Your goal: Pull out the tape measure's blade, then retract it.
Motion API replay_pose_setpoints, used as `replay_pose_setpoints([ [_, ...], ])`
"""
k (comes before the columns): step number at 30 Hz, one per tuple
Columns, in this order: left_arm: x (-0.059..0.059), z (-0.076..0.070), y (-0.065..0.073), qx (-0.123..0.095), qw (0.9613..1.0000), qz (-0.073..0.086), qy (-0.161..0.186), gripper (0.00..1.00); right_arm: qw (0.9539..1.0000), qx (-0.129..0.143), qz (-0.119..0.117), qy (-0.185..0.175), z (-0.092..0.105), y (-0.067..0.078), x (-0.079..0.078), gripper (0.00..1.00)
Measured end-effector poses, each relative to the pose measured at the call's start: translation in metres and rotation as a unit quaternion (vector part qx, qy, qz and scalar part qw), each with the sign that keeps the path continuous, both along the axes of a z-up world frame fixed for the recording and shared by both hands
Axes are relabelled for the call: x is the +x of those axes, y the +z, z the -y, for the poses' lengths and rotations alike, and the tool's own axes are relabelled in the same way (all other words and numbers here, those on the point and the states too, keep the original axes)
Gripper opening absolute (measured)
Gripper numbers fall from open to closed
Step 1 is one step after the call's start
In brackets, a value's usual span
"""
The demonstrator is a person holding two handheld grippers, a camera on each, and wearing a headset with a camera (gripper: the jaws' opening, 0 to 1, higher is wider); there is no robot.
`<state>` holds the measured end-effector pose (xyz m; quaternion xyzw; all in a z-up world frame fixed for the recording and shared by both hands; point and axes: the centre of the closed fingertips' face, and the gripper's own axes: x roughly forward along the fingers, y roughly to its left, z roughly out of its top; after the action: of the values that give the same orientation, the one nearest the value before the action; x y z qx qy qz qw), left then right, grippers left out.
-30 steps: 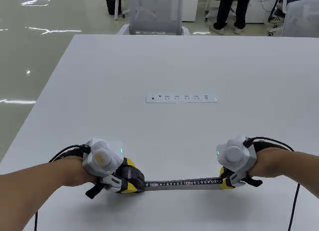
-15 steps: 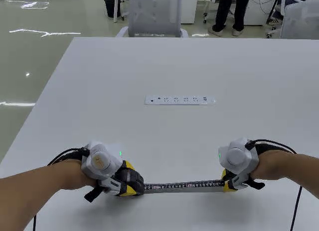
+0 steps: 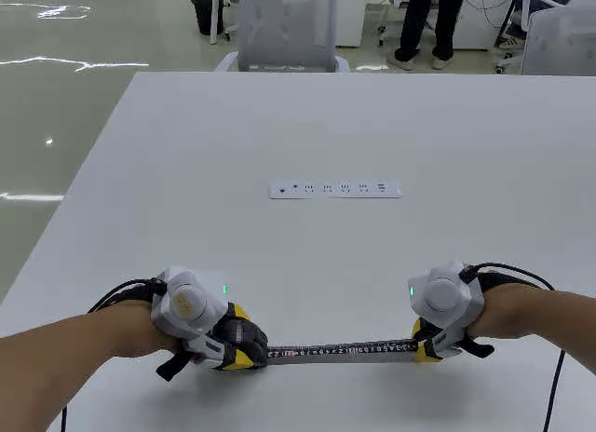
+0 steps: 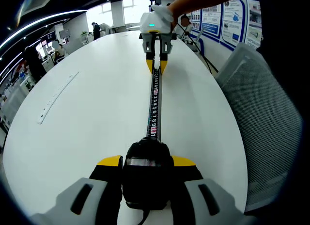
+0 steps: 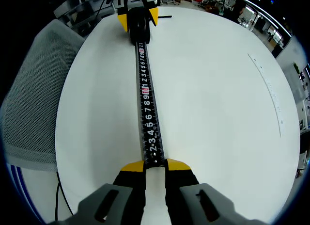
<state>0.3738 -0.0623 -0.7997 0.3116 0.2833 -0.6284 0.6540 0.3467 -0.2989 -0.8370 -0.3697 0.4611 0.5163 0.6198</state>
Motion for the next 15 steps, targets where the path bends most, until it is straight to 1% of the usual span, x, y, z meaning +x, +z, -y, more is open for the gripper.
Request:
replay_pose_setpoints([
  [4, -0.0003, 0.0, -0.0001, 0.0, 1.0, 0.0, 0.0, 0.33, 1.0, 0.001, -0.005, -0.009, 0.0, -0.0001, 0.0002, 0.13],
  [10, -0.0004, 0.0001, 0.0, 0.0, 1.0, -0.001, -0.001, 0.33, 1.0, -0.008, -0.003, -0.002, -0.0003, -0.0004, 0.0001, 0.14],
  [15, -0.0003, 0.0002, -0.0001, -0.001, 1.0, -0.001, 0.0, 0.33, 1.0, -0.005, 0.0, -0.004, -0.0001, -0.0004, 0.0001, 0.14],
])
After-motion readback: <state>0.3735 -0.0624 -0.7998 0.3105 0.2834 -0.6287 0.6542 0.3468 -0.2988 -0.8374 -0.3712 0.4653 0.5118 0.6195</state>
